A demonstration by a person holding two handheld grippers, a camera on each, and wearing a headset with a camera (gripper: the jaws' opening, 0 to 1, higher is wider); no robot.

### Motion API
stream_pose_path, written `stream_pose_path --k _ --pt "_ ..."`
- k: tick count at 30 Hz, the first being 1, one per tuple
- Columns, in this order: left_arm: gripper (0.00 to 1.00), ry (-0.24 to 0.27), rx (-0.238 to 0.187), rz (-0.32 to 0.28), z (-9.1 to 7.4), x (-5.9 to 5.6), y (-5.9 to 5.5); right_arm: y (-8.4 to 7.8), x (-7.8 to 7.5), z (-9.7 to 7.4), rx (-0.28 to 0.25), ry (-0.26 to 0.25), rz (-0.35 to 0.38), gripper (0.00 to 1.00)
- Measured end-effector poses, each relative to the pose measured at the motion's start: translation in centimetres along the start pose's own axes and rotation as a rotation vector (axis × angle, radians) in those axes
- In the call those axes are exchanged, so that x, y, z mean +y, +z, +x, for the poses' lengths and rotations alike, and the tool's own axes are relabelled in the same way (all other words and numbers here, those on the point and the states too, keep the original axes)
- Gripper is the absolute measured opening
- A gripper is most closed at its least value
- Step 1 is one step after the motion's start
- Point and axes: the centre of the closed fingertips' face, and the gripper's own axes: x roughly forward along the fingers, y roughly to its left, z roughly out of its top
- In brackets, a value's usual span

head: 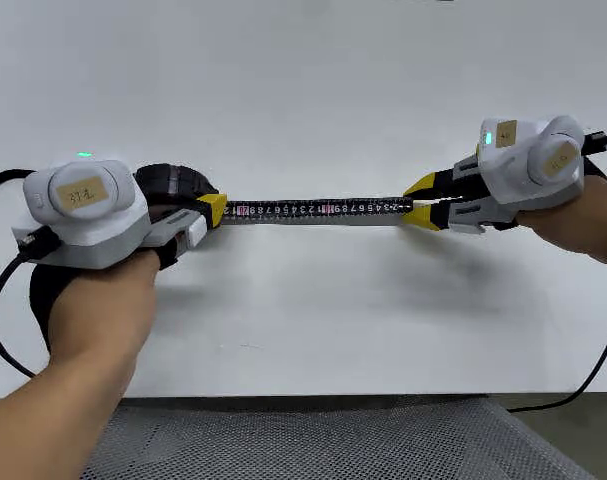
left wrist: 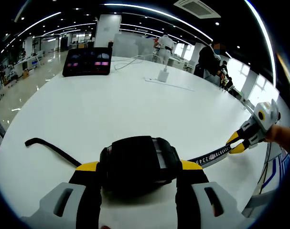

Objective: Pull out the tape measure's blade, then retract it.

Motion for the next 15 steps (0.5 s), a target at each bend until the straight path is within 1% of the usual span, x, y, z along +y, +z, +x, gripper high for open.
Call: stream_pose_path --k 15 --pt "0.58 -0.016 -0.003 -0.009 -0.1 0.0 -0.1 1.2 0.4 1.3 -0.017 0.026 -0.011 0.09"
